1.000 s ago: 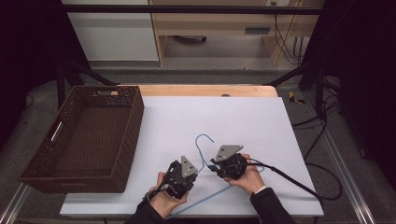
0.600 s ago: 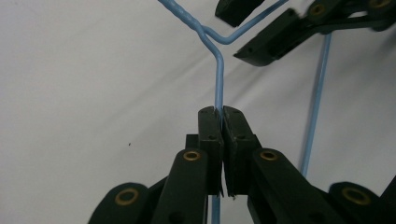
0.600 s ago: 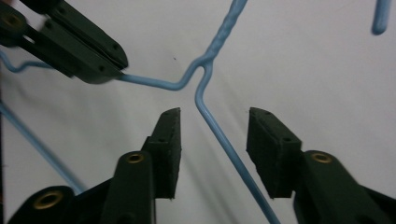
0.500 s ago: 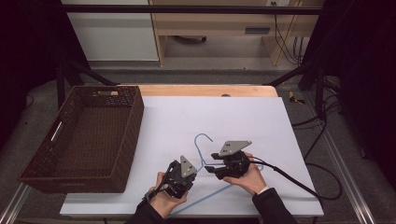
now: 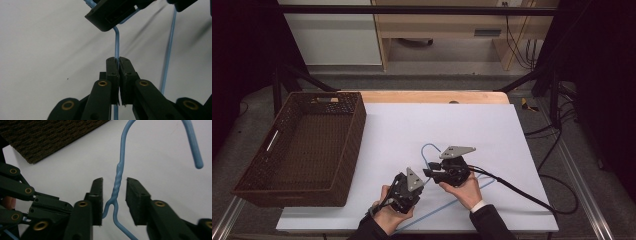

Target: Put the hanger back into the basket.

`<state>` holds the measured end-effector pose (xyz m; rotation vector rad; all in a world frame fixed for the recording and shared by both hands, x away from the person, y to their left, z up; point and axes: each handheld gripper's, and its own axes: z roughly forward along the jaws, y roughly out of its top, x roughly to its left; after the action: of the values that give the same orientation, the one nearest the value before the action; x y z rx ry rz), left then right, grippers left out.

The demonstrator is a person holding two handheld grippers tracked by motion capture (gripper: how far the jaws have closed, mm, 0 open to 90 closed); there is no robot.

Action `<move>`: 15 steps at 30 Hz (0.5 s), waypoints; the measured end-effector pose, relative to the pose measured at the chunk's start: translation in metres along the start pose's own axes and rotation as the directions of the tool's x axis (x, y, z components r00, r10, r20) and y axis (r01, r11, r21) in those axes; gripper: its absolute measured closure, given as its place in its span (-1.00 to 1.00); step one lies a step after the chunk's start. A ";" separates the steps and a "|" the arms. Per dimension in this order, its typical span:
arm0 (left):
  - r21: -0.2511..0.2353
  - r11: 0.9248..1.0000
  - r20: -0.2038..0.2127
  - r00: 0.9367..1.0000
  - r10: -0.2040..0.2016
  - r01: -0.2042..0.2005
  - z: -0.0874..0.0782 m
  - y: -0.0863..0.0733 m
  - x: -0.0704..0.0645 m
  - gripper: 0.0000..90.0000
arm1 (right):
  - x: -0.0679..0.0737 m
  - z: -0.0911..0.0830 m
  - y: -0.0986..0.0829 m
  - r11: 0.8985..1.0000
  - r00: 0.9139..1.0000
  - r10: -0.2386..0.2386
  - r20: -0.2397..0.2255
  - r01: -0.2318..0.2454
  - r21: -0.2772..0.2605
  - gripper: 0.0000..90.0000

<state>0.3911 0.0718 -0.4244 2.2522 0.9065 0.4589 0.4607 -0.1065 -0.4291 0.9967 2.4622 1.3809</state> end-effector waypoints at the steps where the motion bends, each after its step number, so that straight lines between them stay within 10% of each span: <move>1: -0.001 1.000 -0.003 1.000 0.001 -0.001 0.000 0.000 0.000 0.94 | 0.000 0.001 0.000 1.000 1.000 0.018 -0.005 -0.018 0.003 0.63; 15: -0.004 1.000 0.041 0.999 -0.003 0.003 -0.001 0.001 0.003 0.69 | 0.001 -0.006 0.003 0.995 0.994 0.099 -0.043 -0.099 -0.013 0.86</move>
<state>0.3933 0.0740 -0.4221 2.2480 0.8866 0.4112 0.4590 -0.1091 -0.4227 1.1112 2.4588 1.4633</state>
